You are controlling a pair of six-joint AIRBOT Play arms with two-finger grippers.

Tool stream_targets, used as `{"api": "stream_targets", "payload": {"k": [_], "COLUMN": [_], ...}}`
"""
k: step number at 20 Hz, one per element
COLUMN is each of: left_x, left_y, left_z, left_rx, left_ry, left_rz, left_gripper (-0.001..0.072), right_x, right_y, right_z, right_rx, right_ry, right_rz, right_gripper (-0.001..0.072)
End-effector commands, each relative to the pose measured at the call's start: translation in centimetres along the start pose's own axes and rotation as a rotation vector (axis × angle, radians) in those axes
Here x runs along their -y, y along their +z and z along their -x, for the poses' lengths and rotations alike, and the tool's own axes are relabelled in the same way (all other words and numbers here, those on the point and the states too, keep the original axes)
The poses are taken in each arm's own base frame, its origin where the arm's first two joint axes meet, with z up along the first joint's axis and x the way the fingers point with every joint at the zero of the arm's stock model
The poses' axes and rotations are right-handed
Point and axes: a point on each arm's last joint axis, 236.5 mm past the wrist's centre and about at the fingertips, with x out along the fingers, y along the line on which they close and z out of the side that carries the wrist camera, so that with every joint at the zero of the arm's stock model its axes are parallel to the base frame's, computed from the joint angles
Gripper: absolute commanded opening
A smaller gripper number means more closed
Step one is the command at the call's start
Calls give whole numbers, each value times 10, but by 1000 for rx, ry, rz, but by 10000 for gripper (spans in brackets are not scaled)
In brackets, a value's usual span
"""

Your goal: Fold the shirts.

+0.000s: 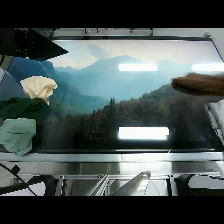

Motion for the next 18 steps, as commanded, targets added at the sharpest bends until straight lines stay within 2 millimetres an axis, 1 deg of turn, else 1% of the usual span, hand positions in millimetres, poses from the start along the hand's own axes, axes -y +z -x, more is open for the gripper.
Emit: {"api": "stream_targets", "payload": {"k": [1,2,3,4,6,8,9,10,11,12,13,16,17,18], "left_x": [6,8,10,13,18,22,23,23,23,21,21,20,20,19], "left_y": [-4,-5,-6,-7,-10,-11,-12,-11,-9,-6,-5,-4,-4,-2], "left_z": [-10,-14,-17,-21,-30,-35,-37,-39,-40,-40,-40,-40,-40,-40], "left_rx": [-25,-33,-41,-50,-68,-79,-82,-80,-72,-59,-55,-52,-49,-42], "left_ry": [-21,-28,-36,-45,-63,-75,-79,-80,-76,-69,-67,-65,-63,-59], "left_rz": [-17,-19,-23,-32,-38,-42,-43,-44,-44,-44,-44,-44,-44,-44], "left_gripper": [18,18,18,18,18,18,18,18,18,18,18,18,18,18], "right_x": [160,185,204,221,250,270,276,278,278,277,275,271,267,258], "right_y": [-31,-47,-63,-76,-93,-103,-108,-114,-122,-131,-141,-152,-154,-154], "right_z": [72,78,80,77,64,49,43,37,33,32,33,38,39,35], "right_rx": [8,-27,-62,-88,-114,-136,-154,-186,-225,-274,-320,-372,-383,-391], "right_ry": [-401,-442,-463,-464,-460,-457,-455,-447,-445,-441,-442,-448,-441,-411], "right_rz": [-297,-358,-412,-451,-481,-475,-465,-458,-468,-479,-488,-509,-530,-539], "right_gripper": [14,14,15,14,15,15,15,29,256,578,667,667,667,663]}}
